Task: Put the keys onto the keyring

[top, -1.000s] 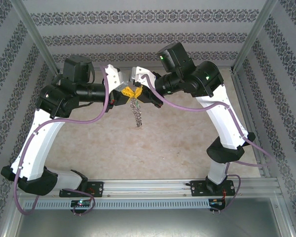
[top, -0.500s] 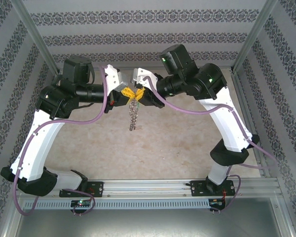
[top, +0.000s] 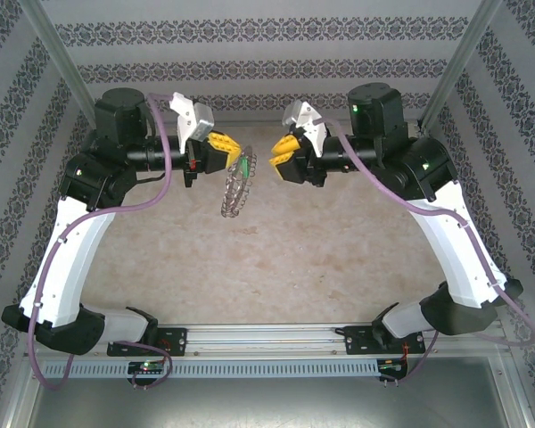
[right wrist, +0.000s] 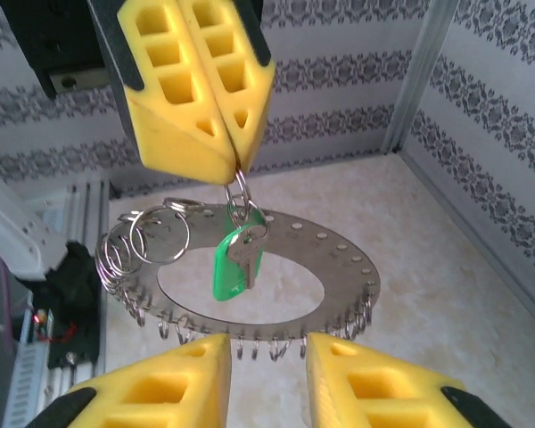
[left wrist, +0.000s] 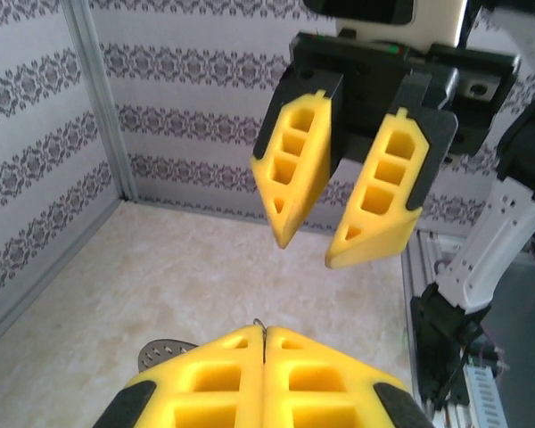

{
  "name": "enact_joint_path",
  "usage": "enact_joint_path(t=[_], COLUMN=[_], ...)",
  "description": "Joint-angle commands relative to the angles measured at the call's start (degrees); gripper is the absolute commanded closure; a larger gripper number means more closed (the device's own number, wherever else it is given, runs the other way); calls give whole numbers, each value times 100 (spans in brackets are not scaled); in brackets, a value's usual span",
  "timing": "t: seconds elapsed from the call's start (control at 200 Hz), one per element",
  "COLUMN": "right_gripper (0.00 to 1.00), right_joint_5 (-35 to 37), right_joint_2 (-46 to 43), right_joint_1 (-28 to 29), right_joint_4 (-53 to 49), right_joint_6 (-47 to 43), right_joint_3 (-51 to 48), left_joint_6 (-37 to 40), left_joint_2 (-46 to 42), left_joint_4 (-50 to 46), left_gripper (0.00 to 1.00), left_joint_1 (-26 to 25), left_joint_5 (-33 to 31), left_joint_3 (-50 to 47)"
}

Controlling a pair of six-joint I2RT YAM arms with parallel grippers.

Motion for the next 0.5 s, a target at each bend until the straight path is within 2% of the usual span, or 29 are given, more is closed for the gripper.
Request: enact_joint_path(t=[0.0, 0.18, 0.41, 0.495], right_gripper=[68, 65, 76, 78], right_joint_5=[-537, -882, -1495, -1586], right_joint_2=[-24, 69, 261, 314], right_joint_1=[-57, -105, -222, -224], right_joint_4=[712, 1149, 1250, 1251], right_joint_6=[441, 729, 944, 971], right_joint_3=[-97, -88, 34, 64], left_joint_6=[-577, -711, -800, -839], left_joint_2=[-151, -143, -160, -159], left_joint_4=[953, 1117, 1214, 1264], left_gripper=[100, 100, 100, 100], left_joint_1=[91, 87, 94, 93], left_joint_5=[468, 593, 666, 690], left_joint_3=[-60, -93, -97, -97])
